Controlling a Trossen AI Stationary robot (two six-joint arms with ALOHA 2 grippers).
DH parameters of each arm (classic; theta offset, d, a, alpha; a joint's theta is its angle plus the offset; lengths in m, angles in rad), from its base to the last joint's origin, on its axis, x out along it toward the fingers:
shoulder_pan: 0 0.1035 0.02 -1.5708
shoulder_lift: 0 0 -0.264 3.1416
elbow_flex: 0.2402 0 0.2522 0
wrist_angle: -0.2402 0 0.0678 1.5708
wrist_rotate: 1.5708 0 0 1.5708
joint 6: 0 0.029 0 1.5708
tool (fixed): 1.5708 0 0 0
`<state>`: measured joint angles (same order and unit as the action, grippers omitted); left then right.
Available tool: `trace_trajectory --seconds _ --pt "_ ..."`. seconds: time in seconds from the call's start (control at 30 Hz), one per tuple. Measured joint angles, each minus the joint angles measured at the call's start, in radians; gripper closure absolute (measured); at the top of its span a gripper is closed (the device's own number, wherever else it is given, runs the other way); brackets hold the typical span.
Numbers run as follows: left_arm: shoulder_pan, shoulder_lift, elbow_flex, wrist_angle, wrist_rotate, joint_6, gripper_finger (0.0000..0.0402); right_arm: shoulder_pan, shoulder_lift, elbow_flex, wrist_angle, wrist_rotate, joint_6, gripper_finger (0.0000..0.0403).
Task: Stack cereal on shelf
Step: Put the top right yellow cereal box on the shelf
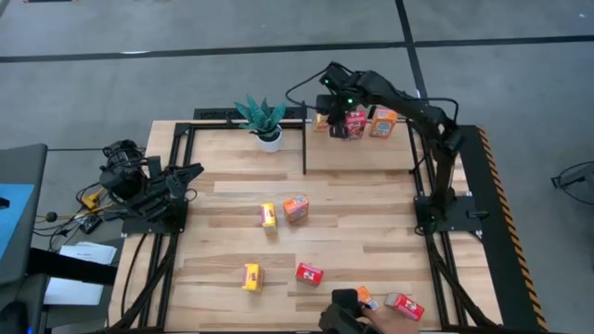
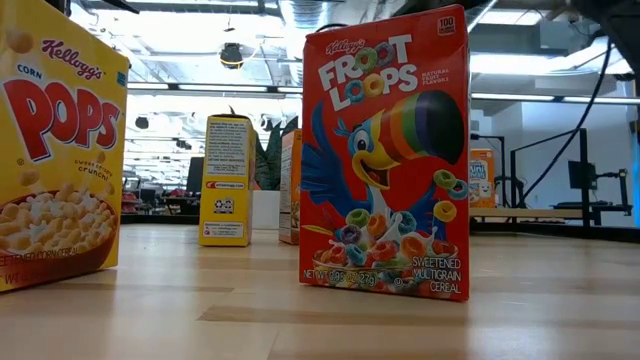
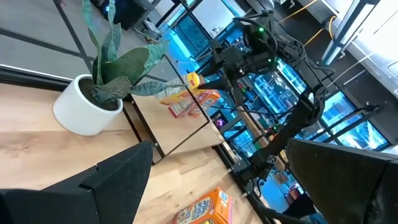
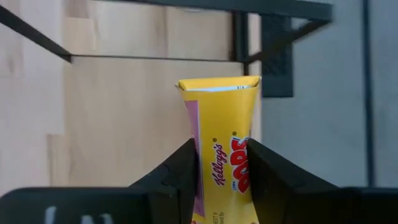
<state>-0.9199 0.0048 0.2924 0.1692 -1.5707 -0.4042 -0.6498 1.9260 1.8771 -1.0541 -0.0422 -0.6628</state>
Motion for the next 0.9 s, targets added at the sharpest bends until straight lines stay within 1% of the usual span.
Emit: trace_trajectory --seconds 0.1,0.23,0.57,0.7,0.9 --pt "0.001 0.0 0.0 0.0 0.0 0.0 0.0042 0.001 0.04 0.031 -0.038 -0.015 -0.001 0.0262" --pt "0.001 0.0 0.0 0.0 0.0 0.0 0.0042 -0.001 0.061 0.05 -0.07 -0.015 -0.016 0.0258" --pt "0.001 0.0 0.0 0.0 0.0 0.0 0.0042 -0.02 0.061 0.051 -0.059 -0.013 -0.019 0.0227" --pt "0.001 0.0 0.0 0.0 0.0 0.005 0.0042 -0.021 0.061 0.051 -0.029 -0.011 -0.002 0.0216" --pt "0.001 0.0 0.0 0.0 0.0 0.006 0.0042 -0.027 0.061 0.051 -0.046 -0.012 0.011 0.0187"
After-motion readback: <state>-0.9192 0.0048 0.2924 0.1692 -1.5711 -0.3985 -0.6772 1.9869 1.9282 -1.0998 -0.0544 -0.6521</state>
